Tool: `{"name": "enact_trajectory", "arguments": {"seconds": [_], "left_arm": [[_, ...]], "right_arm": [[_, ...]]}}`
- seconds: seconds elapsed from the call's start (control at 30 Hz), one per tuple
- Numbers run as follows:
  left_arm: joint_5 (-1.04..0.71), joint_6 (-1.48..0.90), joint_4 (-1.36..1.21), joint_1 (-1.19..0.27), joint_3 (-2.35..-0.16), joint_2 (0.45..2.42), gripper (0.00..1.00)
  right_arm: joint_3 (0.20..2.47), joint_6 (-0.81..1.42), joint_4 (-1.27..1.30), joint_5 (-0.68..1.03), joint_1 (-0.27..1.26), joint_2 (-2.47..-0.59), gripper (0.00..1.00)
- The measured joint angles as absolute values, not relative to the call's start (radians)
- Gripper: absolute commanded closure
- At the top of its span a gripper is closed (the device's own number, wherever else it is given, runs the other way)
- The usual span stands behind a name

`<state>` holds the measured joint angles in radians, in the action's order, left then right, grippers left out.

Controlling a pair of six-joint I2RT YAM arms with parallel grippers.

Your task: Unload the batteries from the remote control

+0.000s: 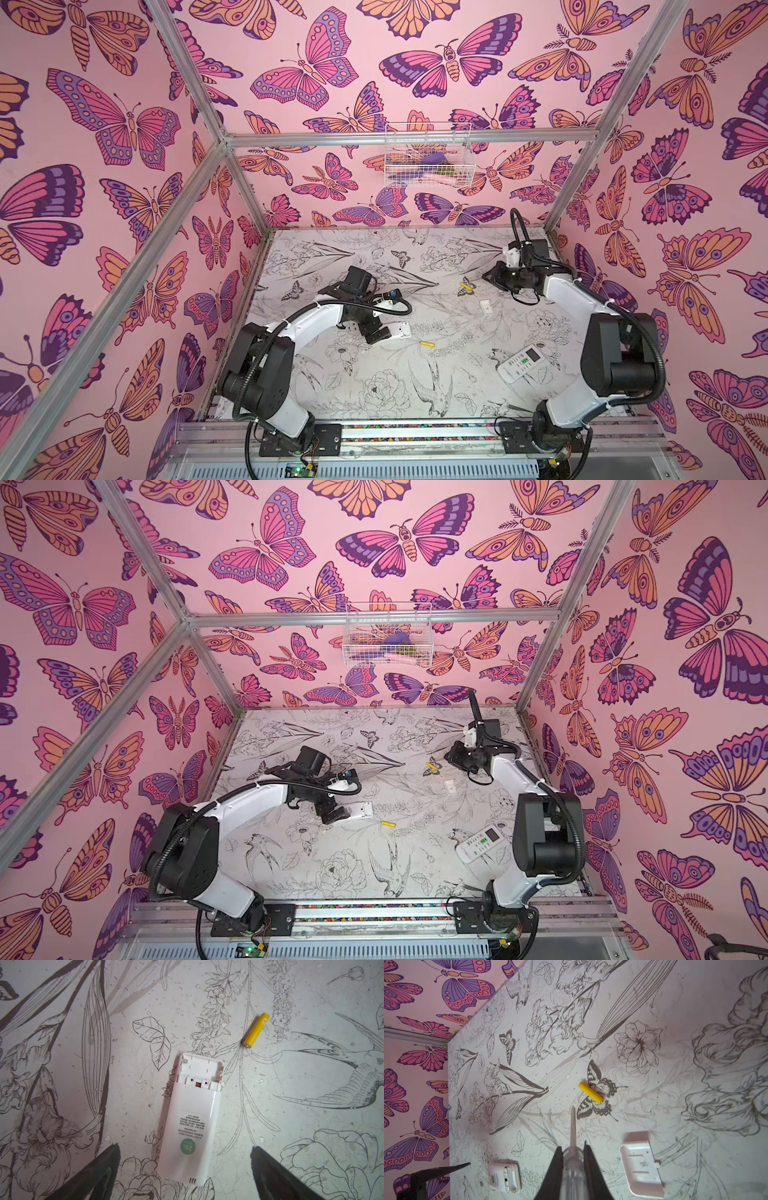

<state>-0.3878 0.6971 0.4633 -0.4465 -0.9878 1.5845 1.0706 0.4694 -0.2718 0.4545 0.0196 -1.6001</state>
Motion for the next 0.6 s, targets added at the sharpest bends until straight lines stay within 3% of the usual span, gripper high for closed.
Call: {"name": "enact_trajectory", "arguments": {"seconds": [0.33, 0.6], "left_arm": [[-0.356, 0.702, 0.463, -0.485, -0.988, 1.66, 0.05], [-0.334, 0.706, 0.463, -0.498, -0.991, 1.694, 0.08]], "right_arm": [[0.765, 0.564, -0.084, 0.505, 0.025, -1.342, 1.0], [0.58, 0.666, 0.105, 0.505, 0.12, -1.335, 1.0]]}}
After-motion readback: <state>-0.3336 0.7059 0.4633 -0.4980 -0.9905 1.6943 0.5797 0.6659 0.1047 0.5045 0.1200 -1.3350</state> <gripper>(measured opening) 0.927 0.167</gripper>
